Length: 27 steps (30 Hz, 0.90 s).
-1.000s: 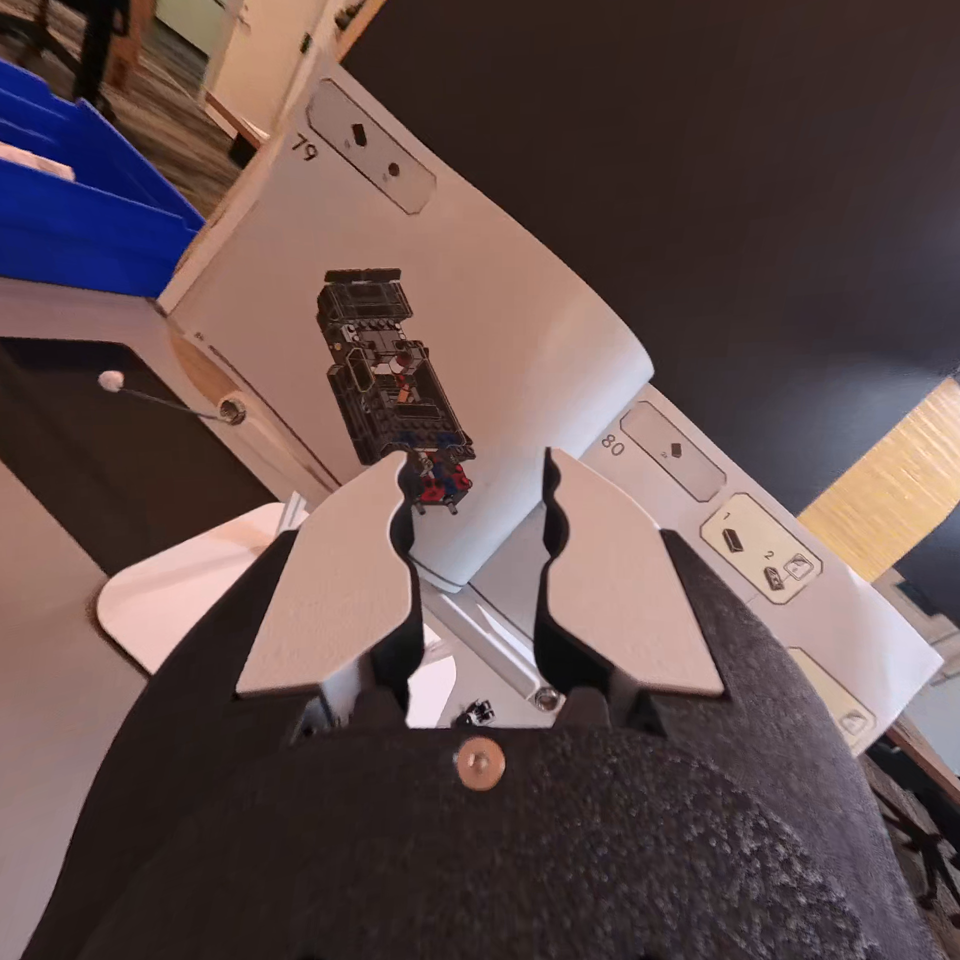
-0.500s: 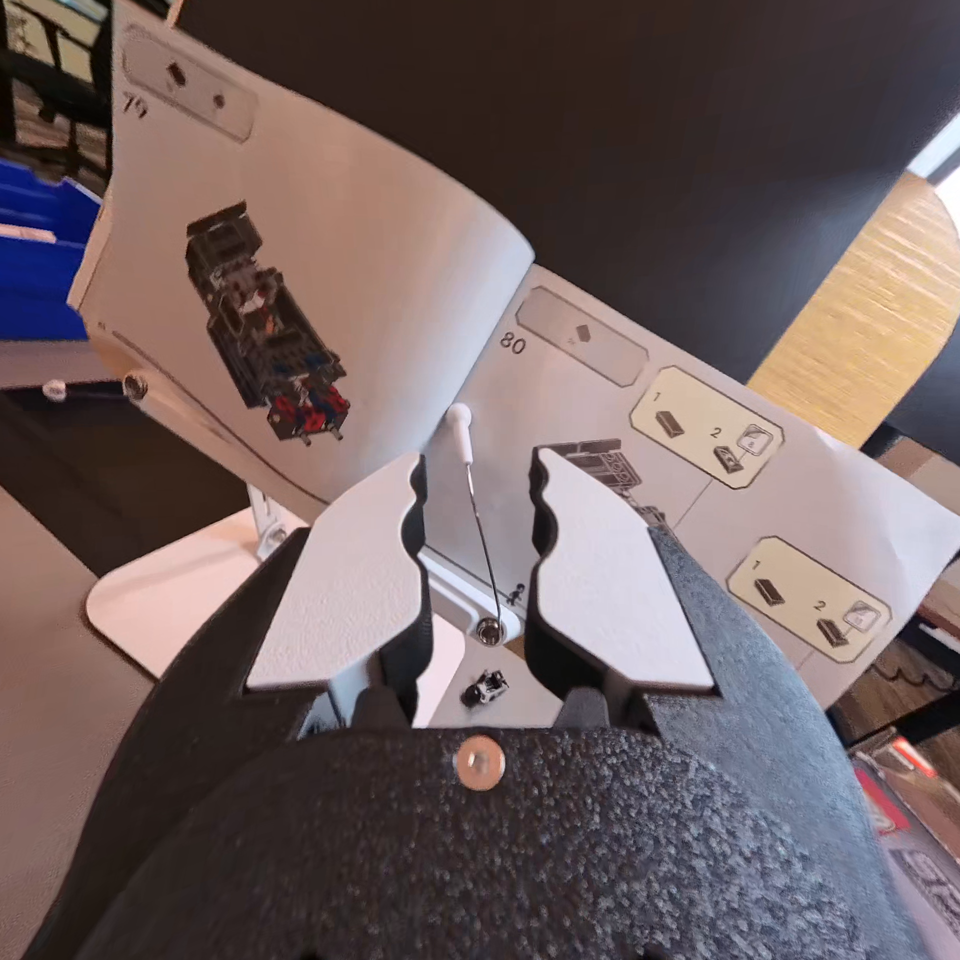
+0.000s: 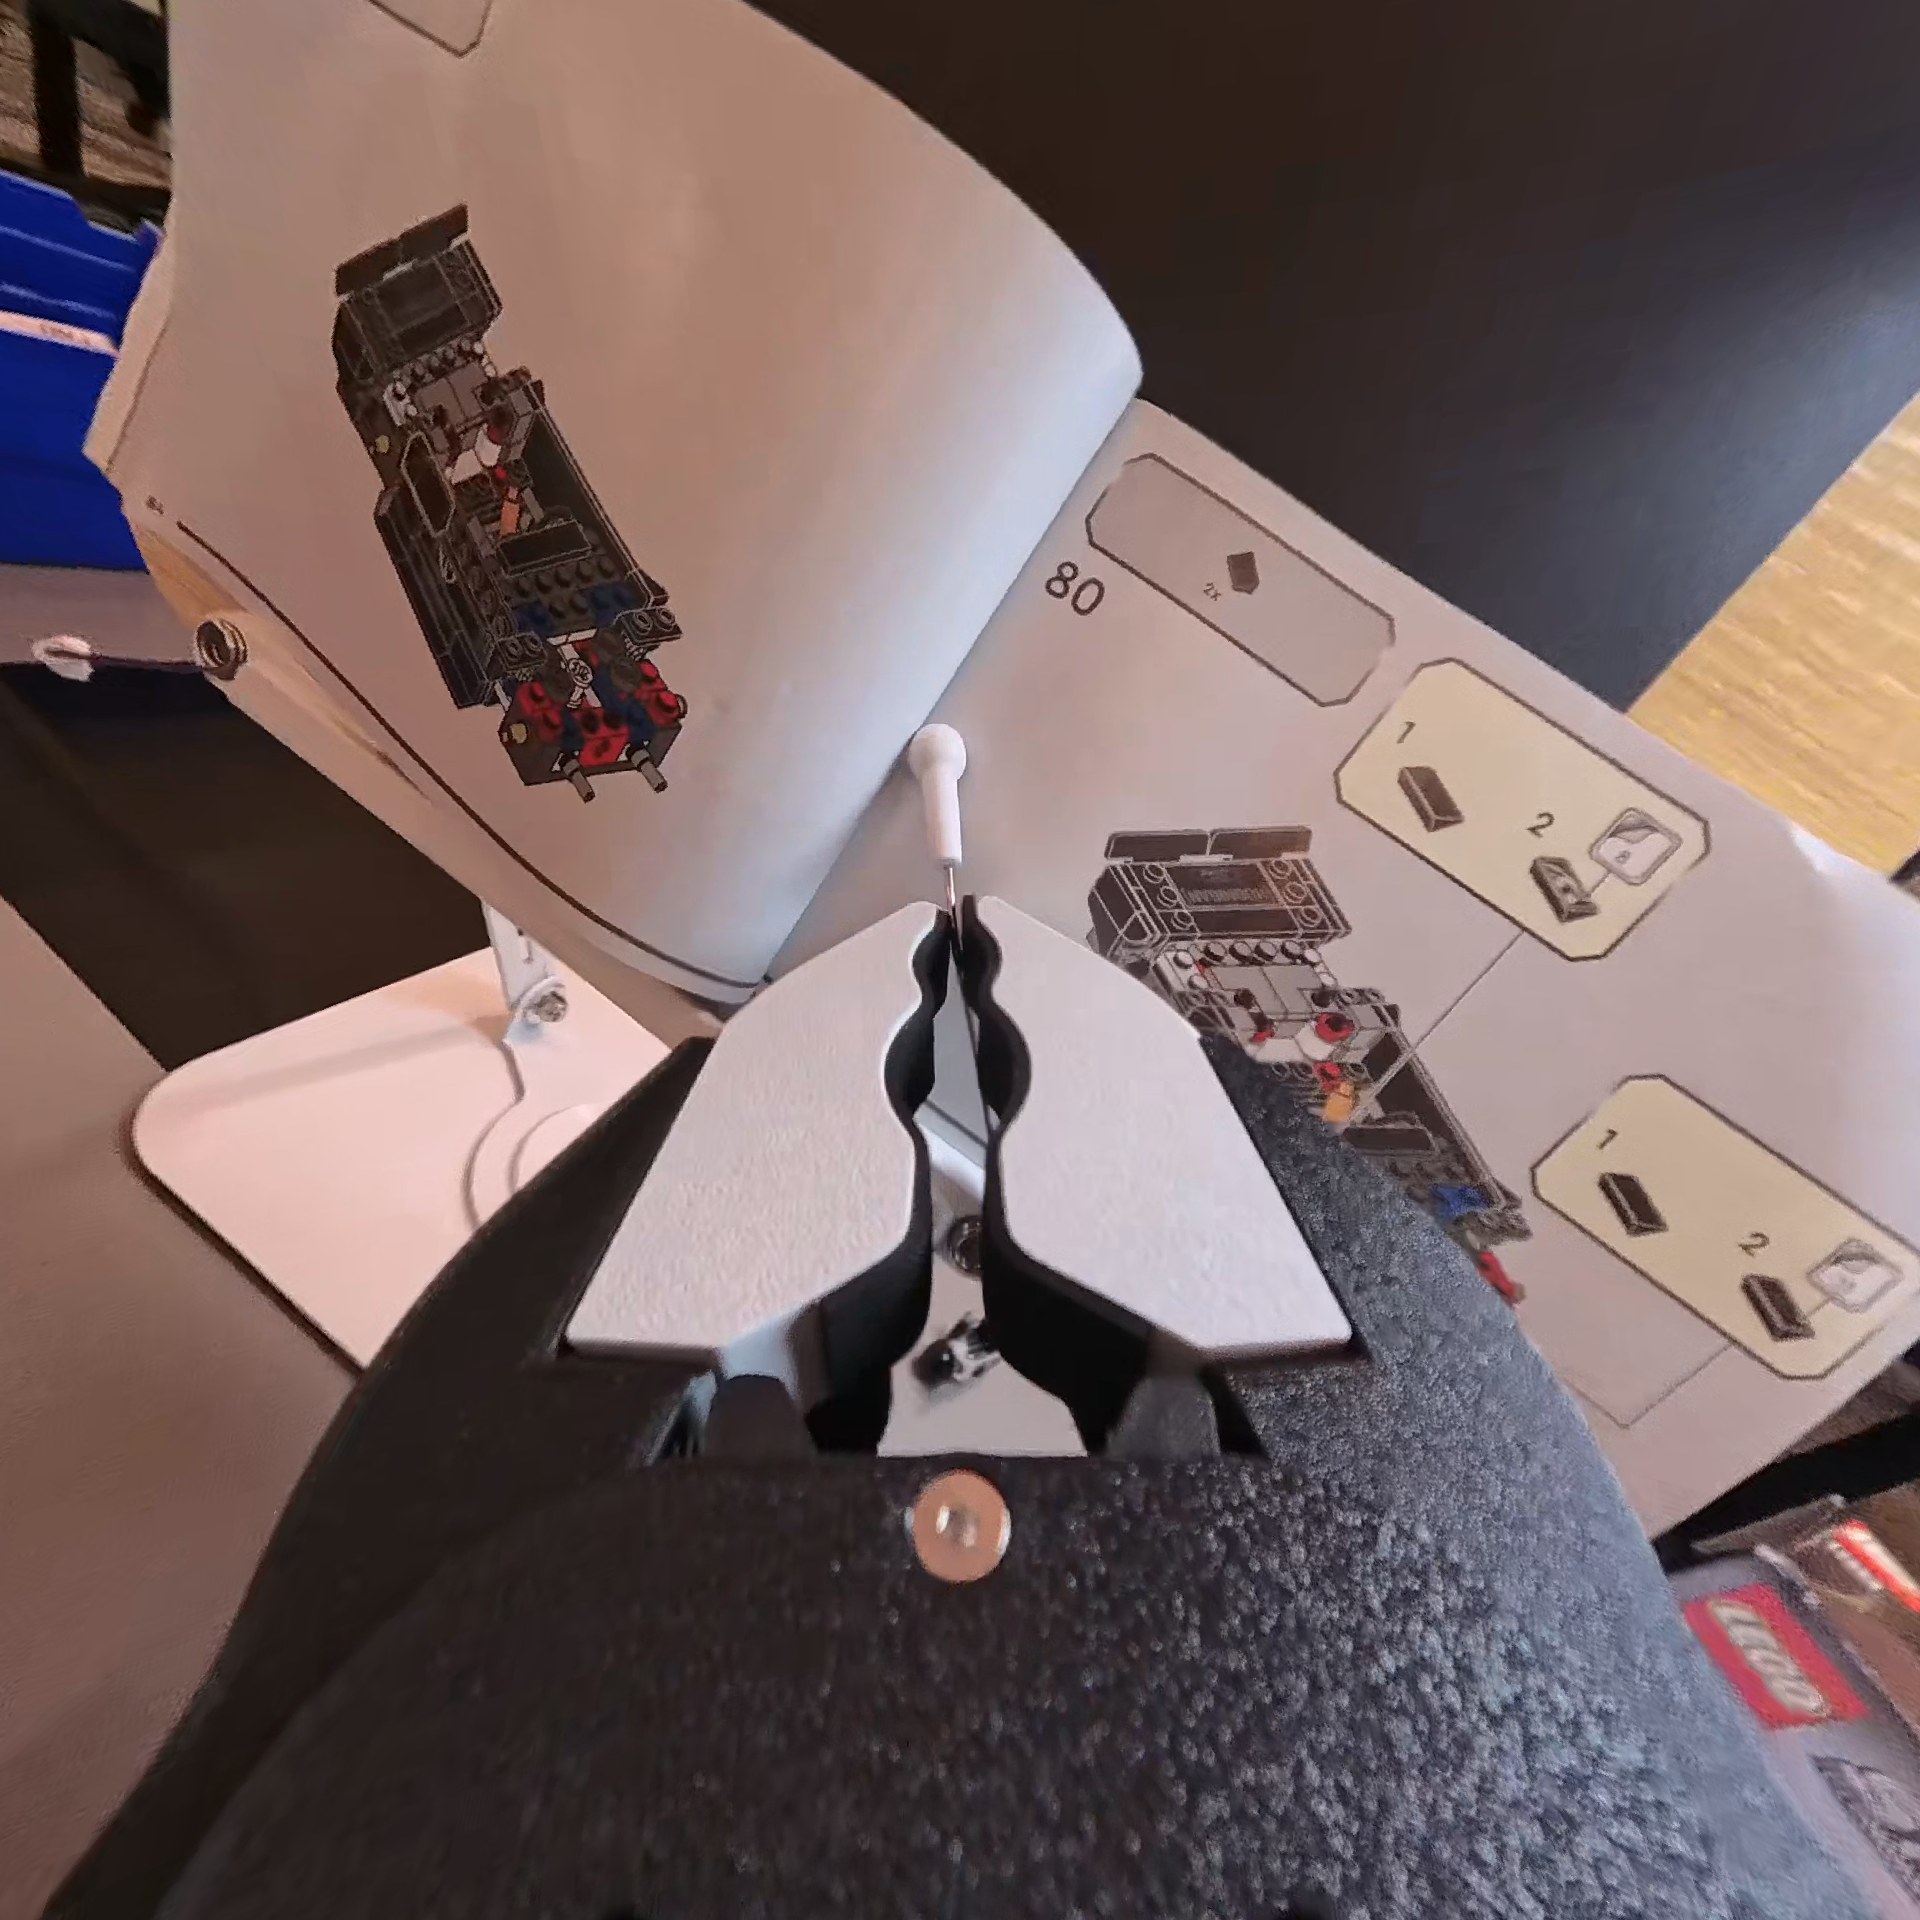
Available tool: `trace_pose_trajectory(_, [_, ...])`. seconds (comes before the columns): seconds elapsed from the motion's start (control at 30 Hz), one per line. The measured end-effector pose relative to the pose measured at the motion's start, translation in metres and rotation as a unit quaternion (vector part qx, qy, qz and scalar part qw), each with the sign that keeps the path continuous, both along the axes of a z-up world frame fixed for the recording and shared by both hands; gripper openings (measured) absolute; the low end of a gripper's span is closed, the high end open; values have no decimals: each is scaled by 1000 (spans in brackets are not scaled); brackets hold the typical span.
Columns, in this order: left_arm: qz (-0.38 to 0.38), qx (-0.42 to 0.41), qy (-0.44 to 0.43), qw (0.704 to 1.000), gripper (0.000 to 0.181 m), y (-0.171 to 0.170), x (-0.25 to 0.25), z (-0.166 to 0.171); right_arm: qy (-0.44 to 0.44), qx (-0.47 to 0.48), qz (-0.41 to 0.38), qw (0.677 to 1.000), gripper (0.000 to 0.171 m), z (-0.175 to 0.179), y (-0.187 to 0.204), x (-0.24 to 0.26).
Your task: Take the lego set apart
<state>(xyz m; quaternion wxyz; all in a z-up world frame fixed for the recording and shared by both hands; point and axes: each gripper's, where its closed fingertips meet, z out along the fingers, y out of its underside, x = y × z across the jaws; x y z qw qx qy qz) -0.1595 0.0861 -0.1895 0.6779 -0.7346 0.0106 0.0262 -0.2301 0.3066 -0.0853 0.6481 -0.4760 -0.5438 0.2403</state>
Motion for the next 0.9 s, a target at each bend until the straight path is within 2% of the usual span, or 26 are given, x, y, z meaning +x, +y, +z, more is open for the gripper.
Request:
trace_pose_trajectory(0.1, [-1, 10, -7, 1000, 0, -1, 0, 3, -2, -28, -20, 999, 15, 0, 5, 8])
trace_pose_trajectory(0.23, [8, 32, -2, 999, 0, -4, -4, 12, 28, -27, -6, 999, 18, 15, -8, 22])
trace_pose_trajectory(0.4, [14, 37, -6, 999, 0, -5, -8, 15, -4, 13, -23, 1000, 22, 13, -5, 23])
trace_pose_trajectory(0.67, [29, 49, 4, 998, 0, -6, -16, 26, -43, 36, -34, 998, 21, 4, 5, 11])
trace_pose_trajectory(0.9, [38, 85, 32, 995, 0, 0, -30, 63, -62, 62, -28, 996, 7, 0, 4, 4])
